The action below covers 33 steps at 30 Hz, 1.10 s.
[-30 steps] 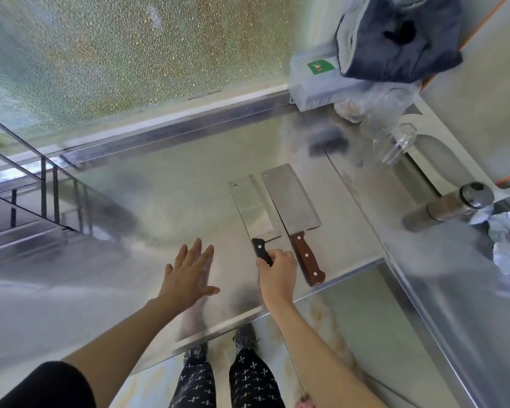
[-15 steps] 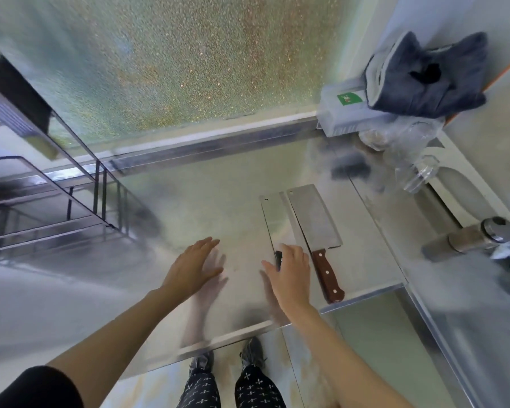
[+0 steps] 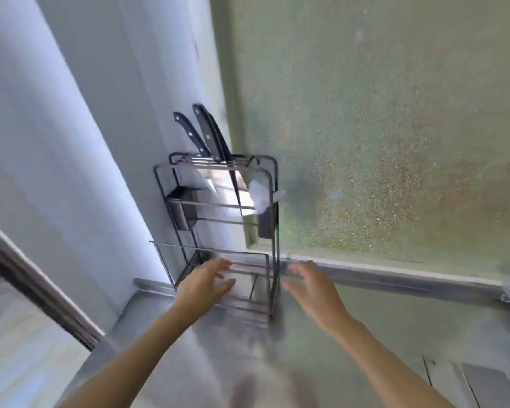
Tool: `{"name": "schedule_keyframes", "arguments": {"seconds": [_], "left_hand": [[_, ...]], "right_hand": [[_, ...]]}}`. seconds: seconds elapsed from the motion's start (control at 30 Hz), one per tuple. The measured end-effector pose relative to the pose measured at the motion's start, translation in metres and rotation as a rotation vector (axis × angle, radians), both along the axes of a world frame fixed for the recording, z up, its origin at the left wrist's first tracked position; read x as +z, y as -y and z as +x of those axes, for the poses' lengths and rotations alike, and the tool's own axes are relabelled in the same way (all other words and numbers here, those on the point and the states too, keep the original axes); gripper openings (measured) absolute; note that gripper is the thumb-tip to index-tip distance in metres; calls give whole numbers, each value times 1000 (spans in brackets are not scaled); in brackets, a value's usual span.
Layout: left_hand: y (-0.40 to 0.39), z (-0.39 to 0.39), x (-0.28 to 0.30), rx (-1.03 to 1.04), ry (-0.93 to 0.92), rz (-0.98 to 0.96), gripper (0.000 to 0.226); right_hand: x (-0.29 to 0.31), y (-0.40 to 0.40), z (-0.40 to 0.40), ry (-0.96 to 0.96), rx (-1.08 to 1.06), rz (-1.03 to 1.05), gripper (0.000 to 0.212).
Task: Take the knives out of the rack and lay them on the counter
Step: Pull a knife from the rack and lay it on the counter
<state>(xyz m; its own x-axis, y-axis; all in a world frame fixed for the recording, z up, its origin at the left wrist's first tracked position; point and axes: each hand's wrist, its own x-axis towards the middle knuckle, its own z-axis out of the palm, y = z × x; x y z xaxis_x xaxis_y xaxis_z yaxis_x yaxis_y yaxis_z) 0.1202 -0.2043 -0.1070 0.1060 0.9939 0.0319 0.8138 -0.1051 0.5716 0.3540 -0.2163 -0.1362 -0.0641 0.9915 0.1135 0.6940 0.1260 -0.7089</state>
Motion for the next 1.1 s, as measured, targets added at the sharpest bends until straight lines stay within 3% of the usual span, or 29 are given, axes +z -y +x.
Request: {"name": "schedule_keyframes", "arguments": {"seconds": [0.27, 0.5, 0.77, 0.93, 1.1], "left_hand": [[-75, -105, 99, 22, 28, 271, 38], [-142, -123, 121, -147, -52, 277, 61], [-177, -131, 96, -195, -138, 233, 68], [-180, -131, 92, -163, -139, 334, 59], [-183, -132, 95, -174, -126, 337, 55]], "right_hand": [[118, -70, -93, -62, 16, 284, 27], [186, -139, -135, -29, -76, 408, 32], [197, -197, -167, 75, -313, 439, 33], [194, -206, -174, 154, -326, 457, 30], [200, -209, -170, 53, -295, 383, 24]]}}
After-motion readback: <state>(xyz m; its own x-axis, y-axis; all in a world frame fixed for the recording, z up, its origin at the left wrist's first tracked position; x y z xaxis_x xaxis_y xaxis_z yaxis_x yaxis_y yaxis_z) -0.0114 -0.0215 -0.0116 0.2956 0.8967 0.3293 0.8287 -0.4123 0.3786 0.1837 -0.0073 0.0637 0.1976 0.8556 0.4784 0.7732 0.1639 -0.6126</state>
